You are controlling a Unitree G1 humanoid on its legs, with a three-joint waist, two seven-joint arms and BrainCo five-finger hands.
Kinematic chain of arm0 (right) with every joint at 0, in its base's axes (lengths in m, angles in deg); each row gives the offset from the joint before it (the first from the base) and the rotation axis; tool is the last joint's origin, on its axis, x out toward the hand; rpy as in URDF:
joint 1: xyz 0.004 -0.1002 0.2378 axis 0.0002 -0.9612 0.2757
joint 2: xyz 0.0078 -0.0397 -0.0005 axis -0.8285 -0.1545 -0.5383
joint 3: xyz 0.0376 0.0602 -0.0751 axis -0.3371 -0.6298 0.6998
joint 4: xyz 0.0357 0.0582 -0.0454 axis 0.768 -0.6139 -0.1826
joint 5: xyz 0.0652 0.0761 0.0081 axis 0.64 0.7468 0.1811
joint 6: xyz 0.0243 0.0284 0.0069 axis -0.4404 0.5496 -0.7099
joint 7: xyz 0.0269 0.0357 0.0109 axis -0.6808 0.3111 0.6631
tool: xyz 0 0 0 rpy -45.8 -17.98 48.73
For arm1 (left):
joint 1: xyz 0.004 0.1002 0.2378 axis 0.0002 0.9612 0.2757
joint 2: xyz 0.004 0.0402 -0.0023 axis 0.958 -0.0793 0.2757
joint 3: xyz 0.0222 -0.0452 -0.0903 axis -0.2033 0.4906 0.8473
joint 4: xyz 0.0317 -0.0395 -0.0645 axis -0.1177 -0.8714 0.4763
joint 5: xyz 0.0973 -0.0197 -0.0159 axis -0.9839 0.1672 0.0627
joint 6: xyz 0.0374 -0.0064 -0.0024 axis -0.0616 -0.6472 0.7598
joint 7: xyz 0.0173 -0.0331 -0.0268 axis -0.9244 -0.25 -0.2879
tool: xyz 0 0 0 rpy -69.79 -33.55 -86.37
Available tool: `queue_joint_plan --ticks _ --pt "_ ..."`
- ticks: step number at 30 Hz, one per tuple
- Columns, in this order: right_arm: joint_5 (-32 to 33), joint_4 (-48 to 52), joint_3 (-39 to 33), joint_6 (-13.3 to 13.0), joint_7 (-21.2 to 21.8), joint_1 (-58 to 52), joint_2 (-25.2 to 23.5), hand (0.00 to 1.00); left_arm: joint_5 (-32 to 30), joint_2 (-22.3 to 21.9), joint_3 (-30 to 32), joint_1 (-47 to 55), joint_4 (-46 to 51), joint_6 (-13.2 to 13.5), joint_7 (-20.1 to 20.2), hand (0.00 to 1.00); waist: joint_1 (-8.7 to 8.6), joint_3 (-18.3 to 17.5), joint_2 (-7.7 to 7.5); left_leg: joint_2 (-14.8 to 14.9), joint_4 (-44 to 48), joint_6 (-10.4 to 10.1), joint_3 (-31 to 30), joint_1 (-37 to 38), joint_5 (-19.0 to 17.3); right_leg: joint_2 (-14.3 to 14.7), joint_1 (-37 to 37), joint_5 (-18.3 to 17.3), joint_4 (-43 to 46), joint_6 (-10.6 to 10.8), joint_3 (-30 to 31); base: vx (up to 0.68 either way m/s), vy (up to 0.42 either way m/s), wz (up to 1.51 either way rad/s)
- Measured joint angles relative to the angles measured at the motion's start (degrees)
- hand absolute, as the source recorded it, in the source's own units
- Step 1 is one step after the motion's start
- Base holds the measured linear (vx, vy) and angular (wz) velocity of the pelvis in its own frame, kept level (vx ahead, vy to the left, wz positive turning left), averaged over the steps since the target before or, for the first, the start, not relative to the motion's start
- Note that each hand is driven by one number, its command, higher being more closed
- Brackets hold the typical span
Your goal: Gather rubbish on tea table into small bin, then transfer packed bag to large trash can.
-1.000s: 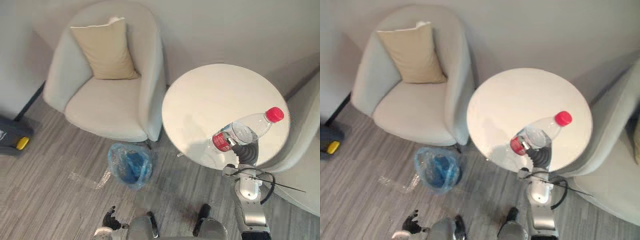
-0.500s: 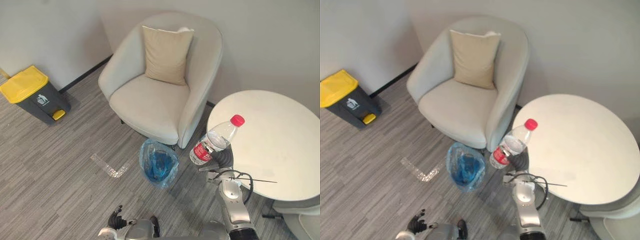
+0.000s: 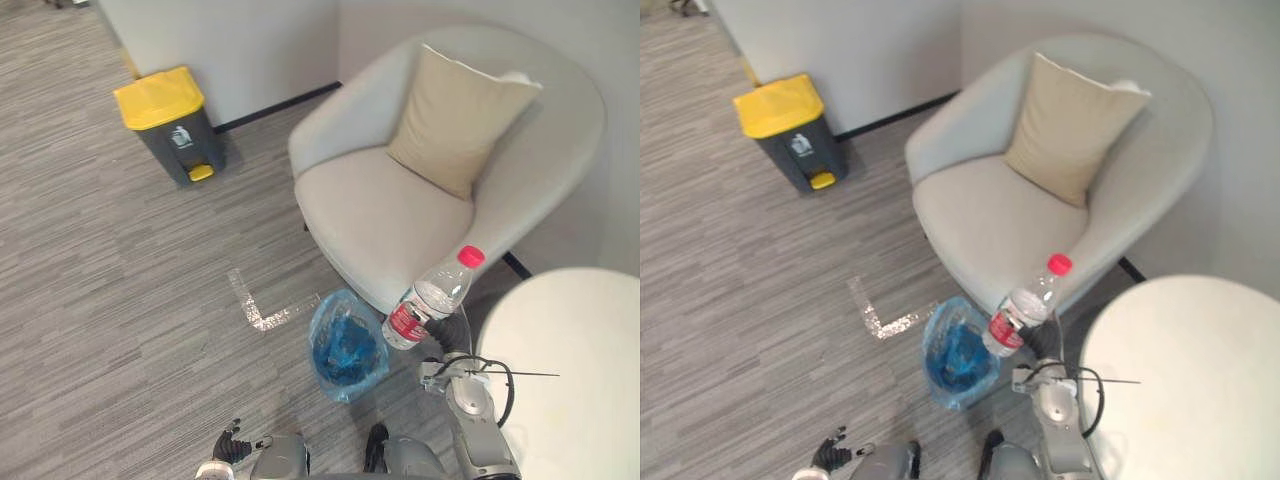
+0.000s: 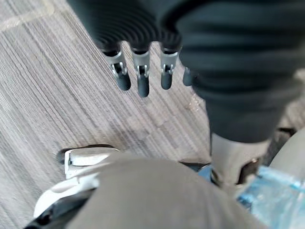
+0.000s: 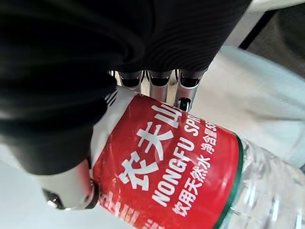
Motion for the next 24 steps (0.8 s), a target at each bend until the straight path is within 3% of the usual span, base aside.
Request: queue_joint_plan --ticks 1,2,3,4,5,9,13,15,19,24 --pt "0.0 -0.2 -0.1 0.0 0.0 0.6 -0.3 1.00 0.0 0.7 0.5 -0.1 0.0 0.1 0.0 0.00 0.35 0.6 -1.27 -1.0 4.8 -0.1 1.2 -3.3 0.9 -1.5 1.0 0.1 -0.7 -0.1 -0.2 0.13 0.124 0.51" --pt "0.0 -0.8 -0.6 0.0 -0.1 1.6 -1.0 1.00 -0.1 1.4 0.7 -0.5 0.8 0.1 0.0 0.00 0.29 1.1 -2.56 -1.3 2.2 3.4 5.5 -5.5 -1.1 -3.7 1.9 0.1 -1.0 -0.1 -0.7 0.09 0.123 0.58" --pt "-0.1 -1.2 -1.2 -0.1 -0.2 1.9 -0.9 1.00 -0.1 1.3 0.3 -0.9 0.8 0.0 -0.1 0.00 -0.04 1.1 -2.55 -1.1 -2.4 3.8 6.6 -6.0 1.4 -4.1 2.0 0.3 -0.9 0.3 -1.4 0.11 0.143 0.64" --pt "-0.5 -2.8 -1.6 0.0 -0.8 2.2 0.1 1.00 0.0 0.7 -0.4 -0.8 0.8 0.0 -0.3 0.00 -0.04 0.6 -0.73 0.1 -7.8 3.3 7.2 -5.8 9.5 -3.5 2.8 0.5 -0.6 1.8 -2.4 0.08 0.102 0.32" --pt "-0.7 -4.2 -1.5 0.2 -1.0 2.6 -0.1 1.00 -0.1 0.8 -0.3 -0.9 1.0 0.1 -0.5 0.00 0.63 0.7 -1.30 -0.5 -7.8 3.4 7.7 -5.2 9.6 -4.0 2.6 0.4 -0.5 2.1 -1.8 0.08 0.140 0.07" --pt "-3.4 -6.5 1.8 1.0 -0.9 3.3 -2.4 1.00 -0.2 1.5 -0.4 -0.9 0.8 0.0 -0.8 0.00 1.05 0.7 -2.40 -1.2 -8.3 3.8 9.4 -3.5 9.4 -4.8 3.0 2.9 -1.2 3.1 2.1 0.04 0.140 -0.21" --pt "-5.7 -9.9 3.1 1.1 -1.5 6.1 -1.5 1.00 -0.2 1.2 0.2 -1.1 0.7 0.2 -1.1 0.00 1.03 2.6 -1.62 -0.2 -6.9 4.7 12.3 -3.8 8.5 -4.7 0.2 2.9 1.3 3.3 5.8 -0.07 0.053 -0.47" --pt "-7.7 -12.1 4.6 1.4 -2.3 9.7 1.1 1.00 0.2 0.9 0.7 -1.7 1.8 0.8 -1.4 0.00 0.95 5.4 -0.20 1.1 -1.9 5.1 13.7 -8.2 5.8 -4.5 -5.7 1.1 6.9 4.1 7.9 -0.19 0.050 -0.60" --pt "-9.0 -15.8 6.4 2.0 -3.9 16.8 6.3 1.00 3.5 0.7 2.5 -4.4 1.9 1.7 -2.8 0.00 0.71 11.0 0.81 2.0 9.6 6.2 14.7 -20.0 2.8 -6.3 -17.9 -5.4 17.8 5.4 10.3 -0.29 0.031 -0.29" --pt "-10.0 -15.9 8.8 2.5 -4.8 21.8 10.2 1.00 6.9 -0.5 4.8 -5.0 2.4 2.3 -3.9 0.00 0.79 13.7 1.41 2.8 16.5 6.7 14.9 -30.5 1.5 -7.4 -30.1 -7.1 27.4 5.1 11.9 -0.26 0.032 -0.04"
